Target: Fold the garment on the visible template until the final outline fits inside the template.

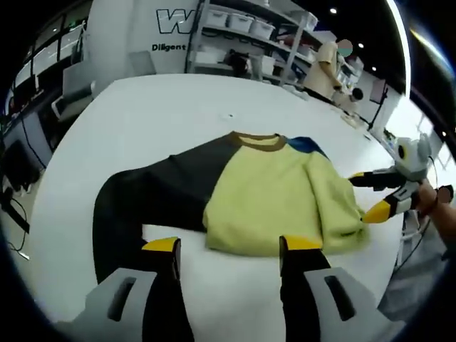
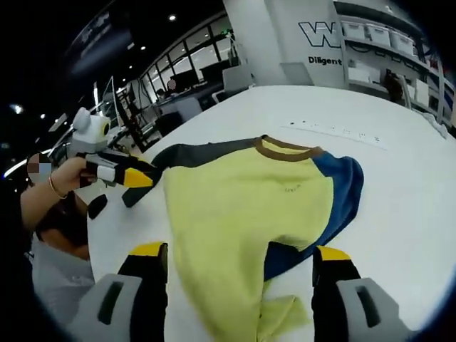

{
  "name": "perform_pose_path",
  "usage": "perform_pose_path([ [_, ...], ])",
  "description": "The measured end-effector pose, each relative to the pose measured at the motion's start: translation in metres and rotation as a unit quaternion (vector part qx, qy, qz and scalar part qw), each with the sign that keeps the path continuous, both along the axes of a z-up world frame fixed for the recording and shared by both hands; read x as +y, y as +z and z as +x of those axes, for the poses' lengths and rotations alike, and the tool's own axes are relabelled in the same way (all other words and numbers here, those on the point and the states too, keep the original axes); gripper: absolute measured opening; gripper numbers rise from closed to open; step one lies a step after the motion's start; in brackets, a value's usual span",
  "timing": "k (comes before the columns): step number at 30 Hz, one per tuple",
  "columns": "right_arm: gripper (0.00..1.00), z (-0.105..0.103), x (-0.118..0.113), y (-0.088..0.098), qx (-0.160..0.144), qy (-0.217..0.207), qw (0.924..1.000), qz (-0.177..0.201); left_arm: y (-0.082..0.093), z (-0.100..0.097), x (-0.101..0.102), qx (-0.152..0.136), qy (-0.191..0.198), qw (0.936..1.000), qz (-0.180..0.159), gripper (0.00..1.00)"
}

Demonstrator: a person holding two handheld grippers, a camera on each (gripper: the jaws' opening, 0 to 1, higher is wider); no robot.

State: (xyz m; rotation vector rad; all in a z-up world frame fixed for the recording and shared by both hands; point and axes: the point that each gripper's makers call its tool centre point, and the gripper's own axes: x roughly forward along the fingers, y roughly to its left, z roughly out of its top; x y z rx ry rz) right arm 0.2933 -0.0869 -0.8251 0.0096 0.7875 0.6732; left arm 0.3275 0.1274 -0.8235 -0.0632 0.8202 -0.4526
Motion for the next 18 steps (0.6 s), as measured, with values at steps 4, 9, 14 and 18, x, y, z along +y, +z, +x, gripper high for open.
perform_pose_path([
  [4, 0.75, -0.013, 0.005, -0.005, -0.009, 0.004, 0.9999, -0.005, -0.005, -0.004, -0.002, 0.006, 0.0, 1.0, -0.004, 0.46],
  [9, 0.64, -0.025, 0.006, -0.017, -0.023, 0.018, 0.9991, -0.032, -0.013, -0.003, -0.006, 0.011, -0.002, 0.9998, -0.014, 0.42],
  [14, 0.47, -0.033, 0.003, -0.029, -0.032, 0.029, 0.9972, -0.061, -0.022, -0.005, -0.01, 0.019, -0.011, 0.9996, -0.015, 0.35],
  [18, 0.34, -0.03, -0.002, -0.033, -0.034, 0.022, 0.9966, -0.071, -0.026, -0.007, -0.018, 0.029, -0.003, 0.9991, -0.031, 0.34],
])
